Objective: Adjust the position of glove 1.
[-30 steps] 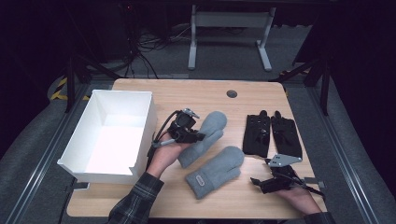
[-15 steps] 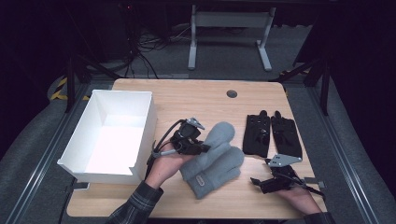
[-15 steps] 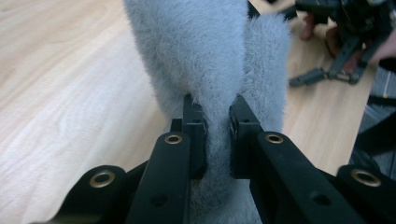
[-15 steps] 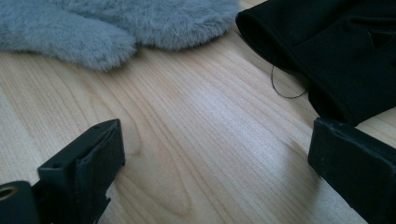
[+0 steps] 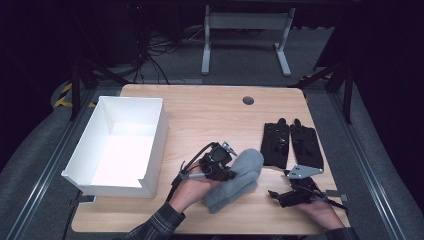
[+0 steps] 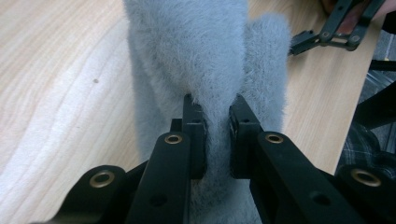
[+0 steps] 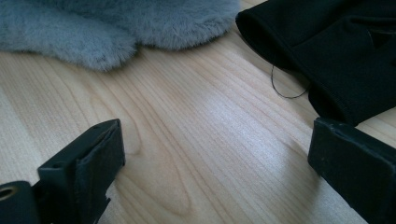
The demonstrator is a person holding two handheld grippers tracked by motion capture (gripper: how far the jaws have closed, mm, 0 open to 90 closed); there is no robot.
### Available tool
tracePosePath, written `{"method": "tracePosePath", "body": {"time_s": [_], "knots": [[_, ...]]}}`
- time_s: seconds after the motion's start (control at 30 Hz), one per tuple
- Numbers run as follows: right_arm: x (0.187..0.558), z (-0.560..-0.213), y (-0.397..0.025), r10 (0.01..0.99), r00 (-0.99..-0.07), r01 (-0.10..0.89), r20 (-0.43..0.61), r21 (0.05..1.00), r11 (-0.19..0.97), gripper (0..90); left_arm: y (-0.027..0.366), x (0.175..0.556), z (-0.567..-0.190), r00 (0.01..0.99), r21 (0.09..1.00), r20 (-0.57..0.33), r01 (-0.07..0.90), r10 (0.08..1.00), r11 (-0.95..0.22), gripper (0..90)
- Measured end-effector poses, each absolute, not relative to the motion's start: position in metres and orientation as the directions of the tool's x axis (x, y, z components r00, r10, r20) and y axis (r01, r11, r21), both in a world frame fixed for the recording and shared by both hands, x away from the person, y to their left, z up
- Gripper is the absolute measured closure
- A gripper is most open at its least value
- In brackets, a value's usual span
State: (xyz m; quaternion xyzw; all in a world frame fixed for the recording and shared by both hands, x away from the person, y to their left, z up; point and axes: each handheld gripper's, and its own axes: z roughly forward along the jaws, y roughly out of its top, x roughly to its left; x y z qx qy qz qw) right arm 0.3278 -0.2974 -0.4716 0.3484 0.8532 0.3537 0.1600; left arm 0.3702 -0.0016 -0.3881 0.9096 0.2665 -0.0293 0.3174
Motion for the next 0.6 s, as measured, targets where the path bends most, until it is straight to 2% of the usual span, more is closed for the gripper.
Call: {"method": "tracePosePath", "body": {"time_s": [0.27, 0.37, 0.43, 0.47, 0.6], "knots": [[0.328, -0.472, -0.297, 0.708, -0.706, 0.481, -0.027, 0.715, 0.507, 4.0, -0.009, 0.373, -0.403, 0.849, 0.537, -0.236, 0.519, 0.472, -0.665, 80.3], [0.328, -0.472, -0.297, 0.708, -0.706, 0.482, -0.026, 0.715, 0.507, 4.0, -0.011, 0.371, -0.405, 0.857, 0.538, -0.224, 0.506, 0.464, -0.674, 77.5], [0.328, -0.472, -0.297, 0.708, -0.706, 0.481, -0.027, 0.715, 0.507, 4.0, -0.010, 0.372, -0.404, 0.863, 0.545, -0.221, 0.496, 0.455, -0.676, 69.2], [0.328, -0.472, -0.297, 0.708, -0.706, 0.481, -0.027, 0.715, 0.507, 4.0, -0.009, 0.372, -0.403, 0.864, 0.554, -0.224, 0.494, 0.451, -0.670, 69.2], [0.328, -0.472, -0.297, 0.708, -0.706, 0.482, -0.026, 0.715, 0.507, 4.0, -0.004, 0.376, -0.399, 0.867, 0.593, -0.246, 0.488, 0.433, -0.640, 53.5]]}}
